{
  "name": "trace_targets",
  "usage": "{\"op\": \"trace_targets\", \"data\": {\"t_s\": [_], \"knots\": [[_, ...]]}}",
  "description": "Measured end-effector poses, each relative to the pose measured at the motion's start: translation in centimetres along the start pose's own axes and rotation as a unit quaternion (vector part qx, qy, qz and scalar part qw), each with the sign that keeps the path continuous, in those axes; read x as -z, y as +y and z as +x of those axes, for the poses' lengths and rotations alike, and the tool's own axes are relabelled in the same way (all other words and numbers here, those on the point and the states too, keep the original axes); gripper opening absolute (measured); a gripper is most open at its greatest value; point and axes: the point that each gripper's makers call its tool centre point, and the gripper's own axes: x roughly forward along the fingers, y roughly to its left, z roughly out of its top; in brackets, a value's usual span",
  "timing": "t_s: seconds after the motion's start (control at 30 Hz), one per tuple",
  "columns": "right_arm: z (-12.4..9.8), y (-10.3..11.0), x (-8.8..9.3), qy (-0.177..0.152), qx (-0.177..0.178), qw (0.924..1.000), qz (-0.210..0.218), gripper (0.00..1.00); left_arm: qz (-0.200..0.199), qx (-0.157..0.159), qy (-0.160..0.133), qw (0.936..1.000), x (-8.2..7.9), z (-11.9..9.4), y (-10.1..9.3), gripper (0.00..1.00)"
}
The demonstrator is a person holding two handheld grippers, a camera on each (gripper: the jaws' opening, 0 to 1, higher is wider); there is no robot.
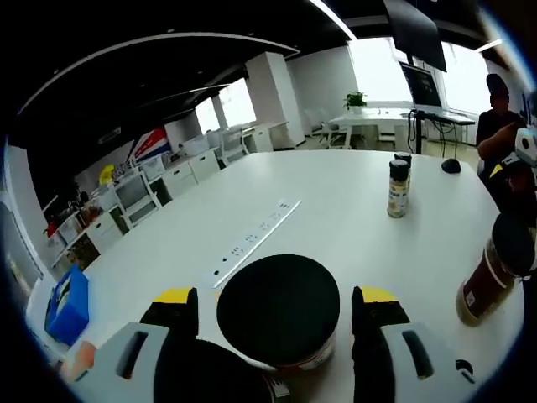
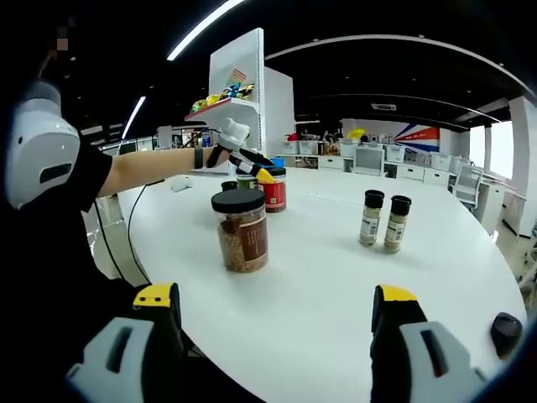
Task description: Pick up the mixed condiments and ingredients on the table and sort them into separate groups
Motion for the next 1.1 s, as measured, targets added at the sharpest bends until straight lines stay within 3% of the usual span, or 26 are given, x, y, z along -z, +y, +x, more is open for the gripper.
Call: {"op": "trace_targets", "data": {"t_s": [0.17,0.3,0.5,0.7,1.1], "knots": [[-0.4,0.1,0.1,-0.002,0.0,1.0,0.002,0.92,-0.016,-0.014,-0.043,0.9988,-2.4,-1.4,0.7,0.82],[-0.7,0.0,0.0,-0.004,0.003,1.0,0.001,0.91,-0.039,0.008,-0.087,0.9955,-4.9,-3.5,0.2,0.95],[-0.9,0.1,-0.1,-0.006,0.005,1.0,0.0,0.91,-0.03,0.012,-0.099,0.9946,-5.7,-7.6,-0.1,0.95],[-0.9,0.4,-0.2,-0.007,0.003,1.0,-0.003,0.91,-0.03,0.012,-0.1,0.9945,-4.5,-13.3,-1.5,0.95],[0.5,1.3,-0.6,-0.003,-0.017,0.9998,-0.012,0.91,-0.042,0.001,-0.137,0.9897,-2.2,-24.1,-6.1,0.95]]}}
